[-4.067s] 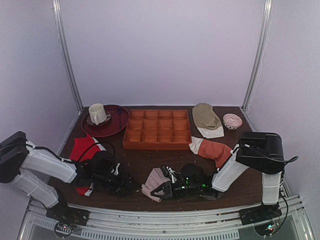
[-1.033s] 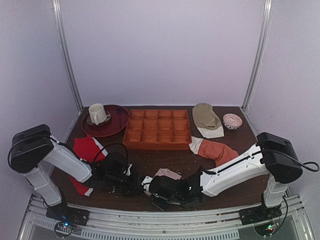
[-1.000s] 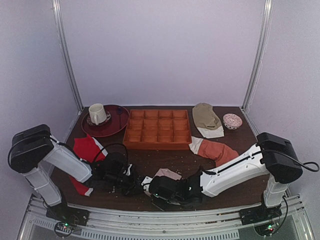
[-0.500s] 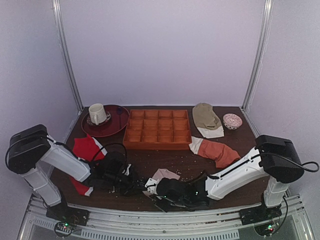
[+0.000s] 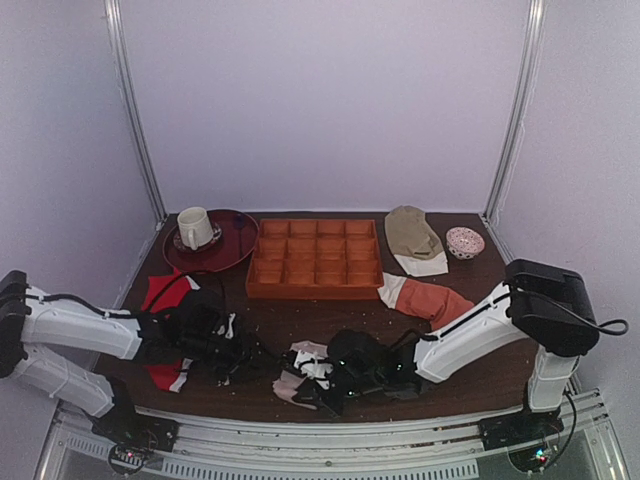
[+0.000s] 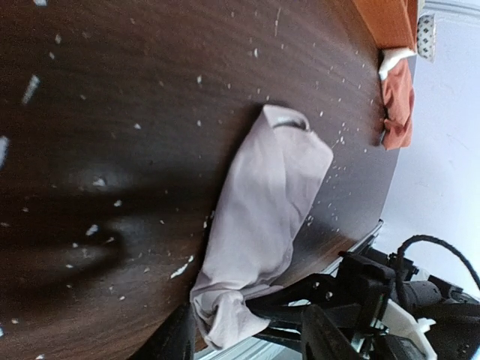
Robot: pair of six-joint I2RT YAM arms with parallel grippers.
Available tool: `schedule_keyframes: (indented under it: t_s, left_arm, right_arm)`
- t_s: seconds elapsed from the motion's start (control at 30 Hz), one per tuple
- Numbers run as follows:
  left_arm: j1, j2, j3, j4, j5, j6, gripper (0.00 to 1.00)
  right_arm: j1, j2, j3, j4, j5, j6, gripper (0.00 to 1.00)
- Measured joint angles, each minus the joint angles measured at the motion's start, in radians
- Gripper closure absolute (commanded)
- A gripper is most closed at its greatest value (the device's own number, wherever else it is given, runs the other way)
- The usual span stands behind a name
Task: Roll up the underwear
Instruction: Roll the underwear at the center of the board.
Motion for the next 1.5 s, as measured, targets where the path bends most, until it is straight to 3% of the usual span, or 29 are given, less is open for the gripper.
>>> schedule_keyframes:
  t_s: [0.17,0.33,1.0,1.5]
  left_arm:
    - [0.062,-0.089,0.005,-0.109,-0.030,0.037,0.50]
    - [0.070,-0.083,0.006,-0.153,-0.041,0.053,0.50]
    - [0.072,-0.048,0.018,-0.138,-0.054,0.055,0.50]
    - [0.072,-0.130,-0.009,-0.141,-0.071,0.046,0.49]
  right_arm:
    - [-0.053,0.004,-0.035,0.061,-0.148,0.033,1.00]
    - [-0.092,0.027,-0.072,0.160,-0.255,0.097,1.00]
    - [-0.146,0.181,-0.130,0.550,-0.440,0.344,1.00]
    - [-0.206,0.240,0.016,0.405,-0.627,0.299,1.00]
